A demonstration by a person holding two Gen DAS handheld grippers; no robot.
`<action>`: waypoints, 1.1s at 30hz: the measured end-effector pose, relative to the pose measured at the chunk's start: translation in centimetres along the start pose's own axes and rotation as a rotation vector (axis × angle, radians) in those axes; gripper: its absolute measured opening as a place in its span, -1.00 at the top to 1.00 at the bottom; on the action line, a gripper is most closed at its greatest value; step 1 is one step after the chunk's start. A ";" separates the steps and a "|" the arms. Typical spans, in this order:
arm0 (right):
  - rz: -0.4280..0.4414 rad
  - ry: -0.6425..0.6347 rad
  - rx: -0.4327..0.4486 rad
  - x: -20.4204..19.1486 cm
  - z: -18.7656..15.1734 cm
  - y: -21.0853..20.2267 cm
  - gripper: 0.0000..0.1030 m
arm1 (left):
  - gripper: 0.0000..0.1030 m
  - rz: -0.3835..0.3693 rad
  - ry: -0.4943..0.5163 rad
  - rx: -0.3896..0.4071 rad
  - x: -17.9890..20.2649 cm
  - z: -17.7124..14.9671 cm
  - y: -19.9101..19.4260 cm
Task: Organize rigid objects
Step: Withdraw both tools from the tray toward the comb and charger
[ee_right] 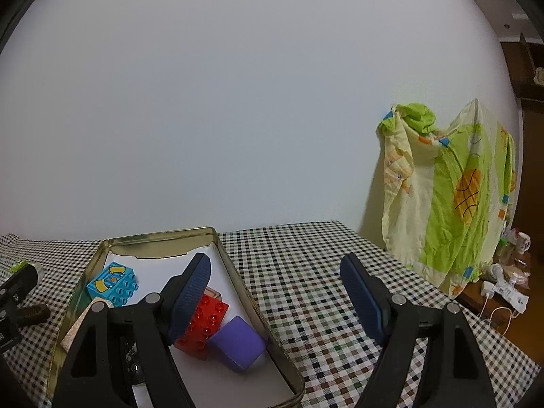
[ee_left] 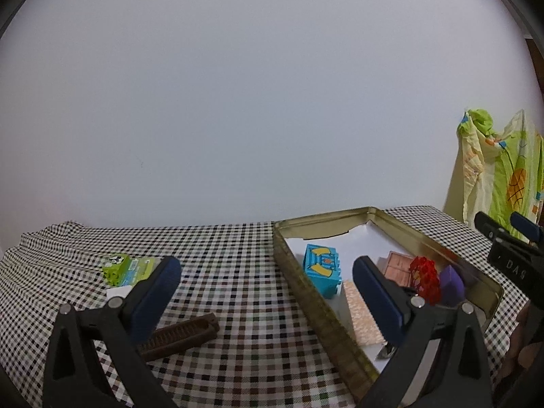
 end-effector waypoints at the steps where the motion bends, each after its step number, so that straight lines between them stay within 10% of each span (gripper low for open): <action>1: -0.008 0.004 0.007 0.2 0.1 -0.2 -0.56 | -0.99 -0.002 0.001 0.000 0.0 0.0 -0.1; 20: -0.075 0.026 0.121 -2.6 0.4 -5.5 -0.56 | -0.99 -0.005 0.021 -0.004 -5.2 -0.3 -1.7; 33: 0.114 0.057 0.059 -11.4 -0.4 -6.2 -0.57 | -0.99 0.081 -0.046 -0.059 -13.8 -1.0 -0.1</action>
Point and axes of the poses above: each gripper's, at about its wrist camera, not at the fingertips, and y roughly the way its jaws point, x to its right, z to its top, the point moved 8 cm from there along y, roughly the way its jaws point
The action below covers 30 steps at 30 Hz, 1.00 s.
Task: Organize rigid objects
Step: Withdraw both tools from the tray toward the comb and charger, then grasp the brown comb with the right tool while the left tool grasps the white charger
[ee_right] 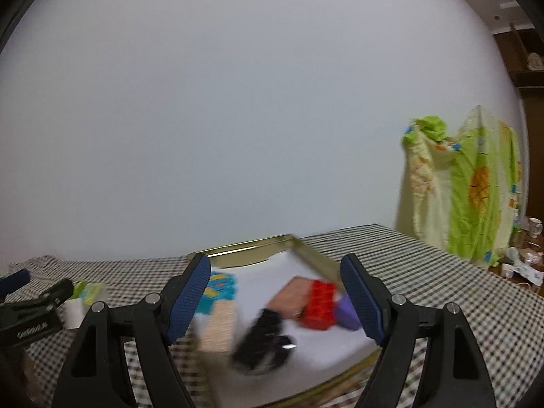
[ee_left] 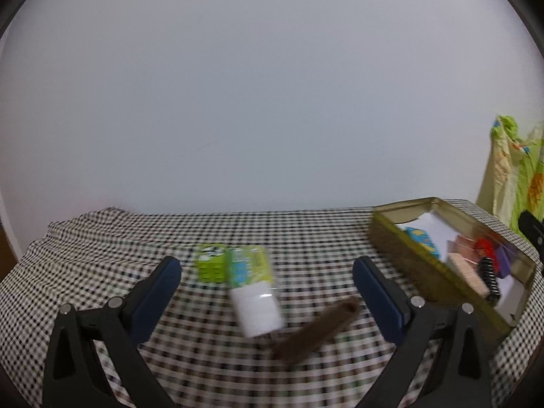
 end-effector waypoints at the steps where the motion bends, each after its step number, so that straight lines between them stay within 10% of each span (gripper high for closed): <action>1: 0.011 -0.004 -0.006 -0.6 -0.1 0.1 -0.57 | -0.99 0.012 -0.007 -0.005 -0.7 0.0 0.2; 14: 0.163 -0.036 -0.151 -9.3 -2.9 2.2 -0.56 | -0.99 0.124 -0.057 -0.072 -7.8 -0.6 2.9; 26: 0.253 0.002 -0.469 -16.0 -7.8 6.4 -0.56 | -0.99 0.193 -0.113 -0.146 -12.3 -1.4 5.1; 30: 0.224 0.012 -0.576 -16.8 -9.8 7.8 -0.23 | -0.99 0.200 -0.117 -0.164 -12.4 -1.6 5.7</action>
Point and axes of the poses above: each gripper's, at about its wrist camera, not at the fingertips, and y roughly the way its jaws point, x to its right, z to its top, the point moved 8 cm from there along y, roughly the way its jaws point
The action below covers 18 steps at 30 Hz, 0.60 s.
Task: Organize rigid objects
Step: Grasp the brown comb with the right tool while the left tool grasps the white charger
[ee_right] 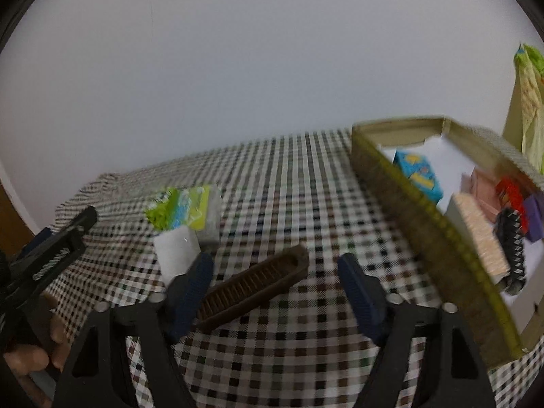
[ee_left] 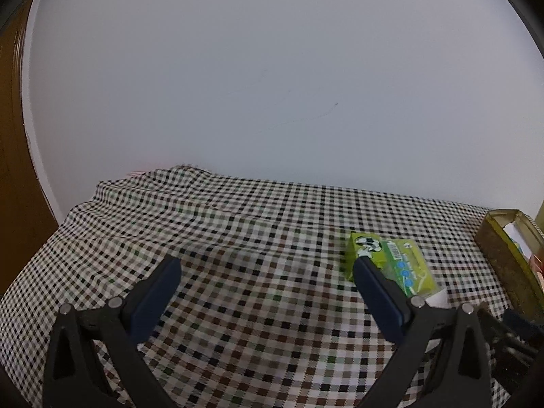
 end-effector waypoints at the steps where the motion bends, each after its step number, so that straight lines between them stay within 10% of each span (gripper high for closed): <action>1: -0.002 0.007 -0.038 -0.1 -0.3 0.8 -0.19 | -0.99 0.006 0.004 -0.001 -0.1 0.0 0.1; 11: 0.048 -0.118 -0.123 -2.4 -1.1 2.4 -0.04 | -0.99 -0.030 0.013 -0.019 0.4 -0.3 -0.3; 18: 0.136 -0.234 -0.139 -0.8 -1.9 1.1 0.45 | -0.99 -0.070 0.024 -0.028 0.7 -0.5 -0.2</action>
Point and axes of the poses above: each gripper's, at about its wrist camera, not at the fingertips, and y roughly the way its jaws point, x to its right, z to its top, the point moved 8 cm from there along y, roughly the way its jaws point
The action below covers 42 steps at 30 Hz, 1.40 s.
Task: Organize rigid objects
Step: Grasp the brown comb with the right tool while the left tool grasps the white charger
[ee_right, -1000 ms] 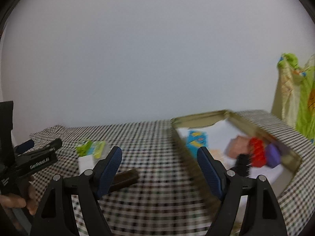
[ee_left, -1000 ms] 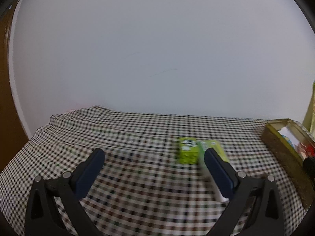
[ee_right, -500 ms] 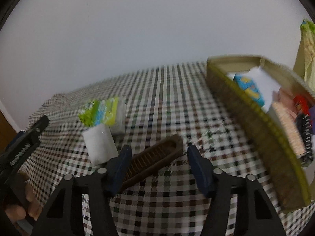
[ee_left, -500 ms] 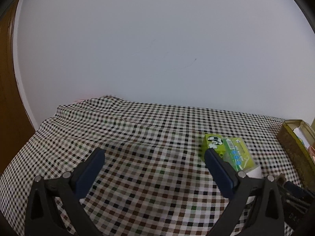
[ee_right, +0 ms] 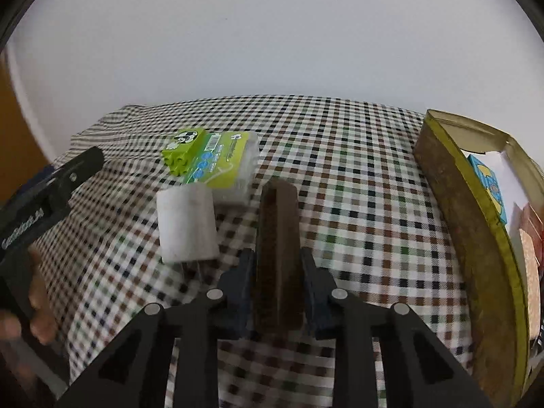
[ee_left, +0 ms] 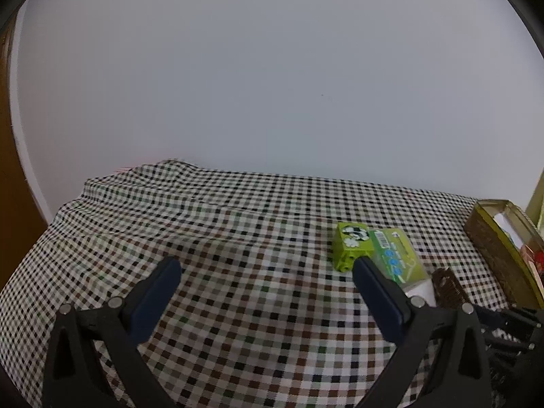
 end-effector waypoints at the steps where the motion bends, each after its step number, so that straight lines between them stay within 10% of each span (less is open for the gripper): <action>1: 0.005 0.015 0.004 0.5 -0.1 -0.3 0.45 | -0.99 -0.012 0.009 -0.003 0.3 -0.1 0.1; 11: 0.046 0.073 0.139 2.3 0.3 -3.2 0.45 | -0.80 -0.233 0.011 -0.065 5.1 -1.7 -0.7; 25: -0.095 0.039 0.324 4.7 2.6 -6.1 0.44 | -0.07 -0.196 0.022 -0.309 10.4 -5.0 3.6; 32: -0.100 0.038 0.357 4.2 3.1 -6.3 0.44 | 0.25 -0.234 -0.095 -0.287 7.9 -5.0 3.1; 42: -0.051 0.000 0.500 3.1 3.7 -9.7 0.44 | 0.30 -0.220 -0.145 -0.017 7.4 -2.6 -1.2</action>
Point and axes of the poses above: each gripper's, at about its wrist camera, not at the fingertips, and y roughly the way its jaws point, x to its right, z to its top, the point moved 8 cm from there along y, roughly the way its jaws point
